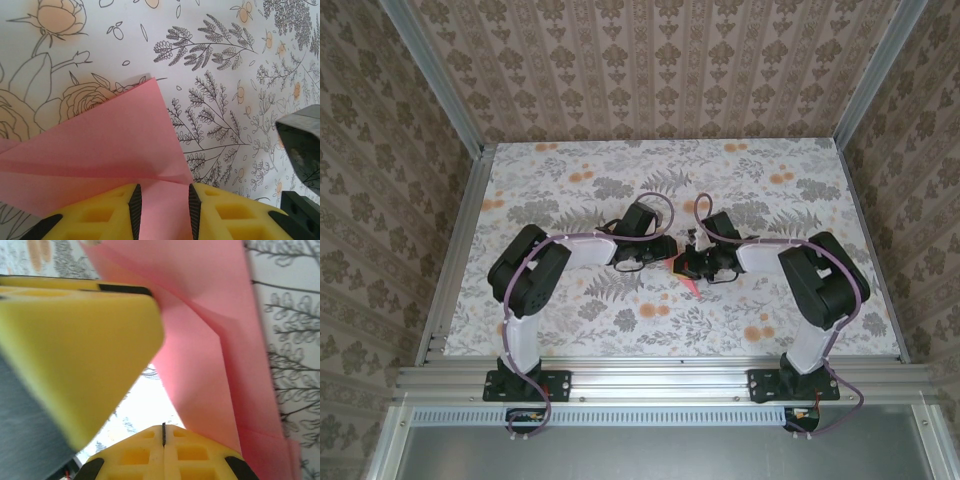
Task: Fold a paper plane with a square sheet of paper (pick it up from the middle)
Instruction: Fold the wing for the fifth time at the center of the table.
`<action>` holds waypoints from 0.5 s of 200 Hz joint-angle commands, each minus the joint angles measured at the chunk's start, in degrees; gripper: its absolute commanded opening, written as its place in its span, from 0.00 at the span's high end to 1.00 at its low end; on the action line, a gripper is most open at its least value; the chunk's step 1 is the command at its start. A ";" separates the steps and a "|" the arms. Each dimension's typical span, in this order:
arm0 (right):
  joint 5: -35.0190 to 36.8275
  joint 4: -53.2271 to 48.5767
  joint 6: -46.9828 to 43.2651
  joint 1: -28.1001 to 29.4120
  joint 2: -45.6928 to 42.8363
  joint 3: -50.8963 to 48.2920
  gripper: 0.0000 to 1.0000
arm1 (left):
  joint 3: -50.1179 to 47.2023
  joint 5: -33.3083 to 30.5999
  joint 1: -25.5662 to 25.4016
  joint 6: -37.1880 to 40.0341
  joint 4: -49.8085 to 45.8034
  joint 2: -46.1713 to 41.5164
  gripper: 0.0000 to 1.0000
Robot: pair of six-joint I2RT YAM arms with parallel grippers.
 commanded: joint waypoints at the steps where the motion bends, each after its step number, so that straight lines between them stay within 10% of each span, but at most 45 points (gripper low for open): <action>1: 3.54 -4.85 -2.06 0.16 1.38 1.88 1.00 | 1.44 0.19 0.30 0.41 -2.41 1.83 0.67; 100: 1.76 -7.07 -3.55 -2.09 -3.47 -5.17 0.97 | 0.29 -1.60 1.92 -1.61 -5.19 3.94 0.71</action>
